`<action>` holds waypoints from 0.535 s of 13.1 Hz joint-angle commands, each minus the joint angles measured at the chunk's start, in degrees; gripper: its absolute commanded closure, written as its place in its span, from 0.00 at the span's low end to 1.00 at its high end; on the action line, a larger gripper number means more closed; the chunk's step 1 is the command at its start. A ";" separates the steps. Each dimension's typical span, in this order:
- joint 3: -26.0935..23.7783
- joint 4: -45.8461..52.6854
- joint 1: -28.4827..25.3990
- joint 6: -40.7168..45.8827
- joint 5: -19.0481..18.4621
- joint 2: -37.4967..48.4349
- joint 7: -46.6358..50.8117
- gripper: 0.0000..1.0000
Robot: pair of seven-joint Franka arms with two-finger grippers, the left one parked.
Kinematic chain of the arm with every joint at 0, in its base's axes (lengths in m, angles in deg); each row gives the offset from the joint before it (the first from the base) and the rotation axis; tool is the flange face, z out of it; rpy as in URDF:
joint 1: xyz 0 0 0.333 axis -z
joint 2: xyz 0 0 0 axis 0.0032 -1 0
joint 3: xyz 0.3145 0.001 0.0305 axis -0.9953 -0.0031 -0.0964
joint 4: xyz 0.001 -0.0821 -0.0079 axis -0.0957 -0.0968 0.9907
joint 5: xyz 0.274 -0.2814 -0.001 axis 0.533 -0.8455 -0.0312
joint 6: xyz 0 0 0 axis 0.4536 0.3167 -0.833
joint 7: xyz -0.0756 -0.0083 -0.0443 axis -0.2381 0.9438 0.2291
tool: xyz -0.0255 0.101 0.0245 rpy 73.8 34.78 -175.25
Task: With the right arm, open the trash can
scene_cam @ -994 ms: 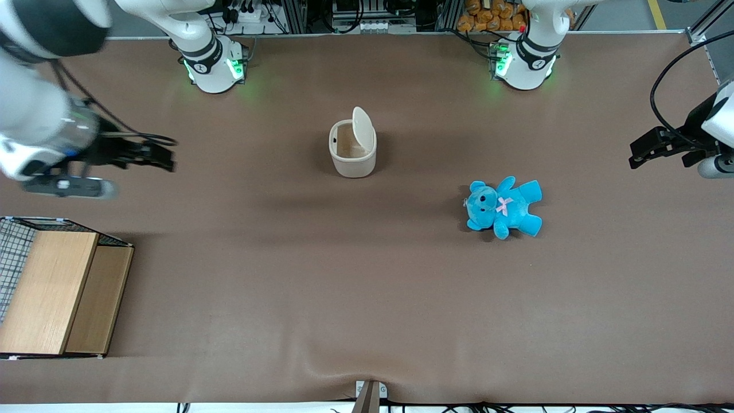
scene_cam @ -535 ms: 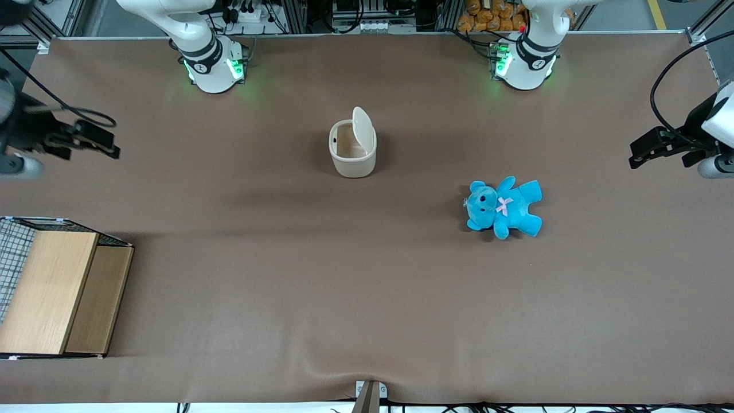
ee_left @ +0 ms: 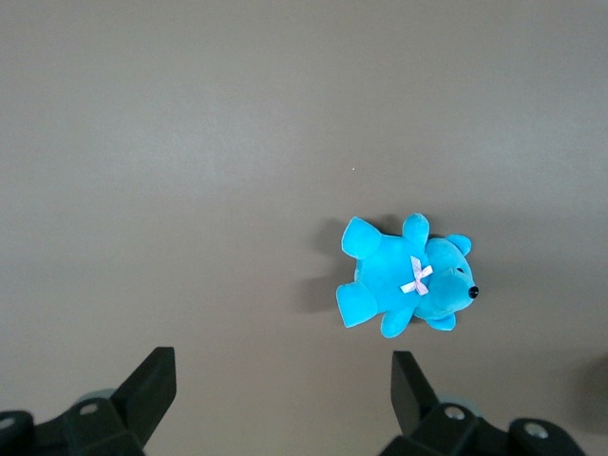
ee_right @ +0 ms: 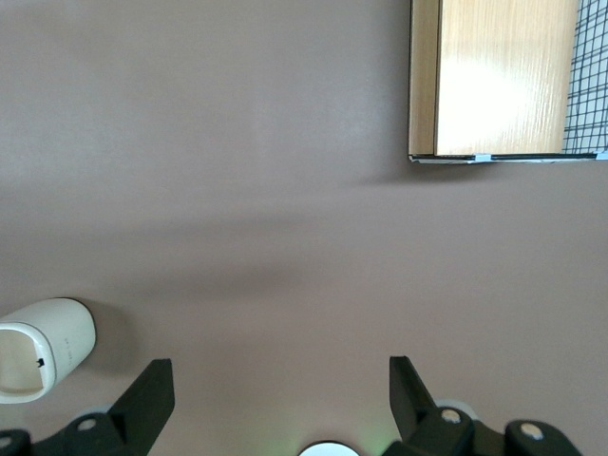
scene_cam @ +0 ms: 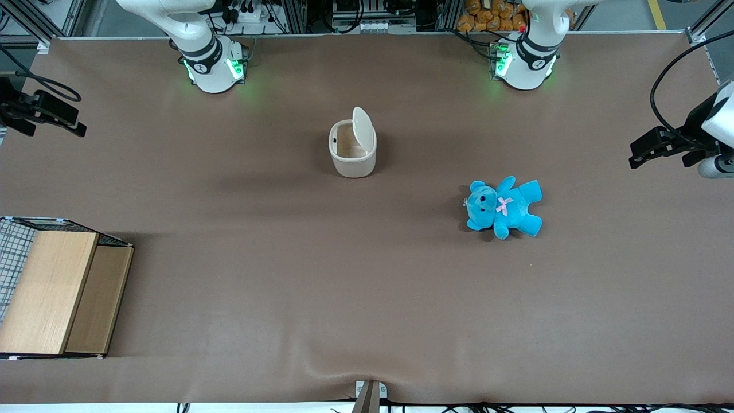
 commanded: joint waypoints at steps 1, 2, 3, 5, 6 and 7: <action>0.73 -4.25 0.03 -1.33 -0.79 3.45 -1.38 0.00; 1.43 -4.17 -0.05 -1.50 -0.79 3.10 -1.91 0.00; 1.52 -3.56 -0.40 -1.50 -0.96 2.83 -1.74 0.00; 1.52 -3.37 -0.40 -1.41 -0.88 2.66 -1.39 0.00; 1.44 -3.20 -0.49 -1.24 -0.96 2.66 -1.39 0.00; 1.35 -3.29 -0.75 -1.06 -1.05 2.74 -1.39 0.00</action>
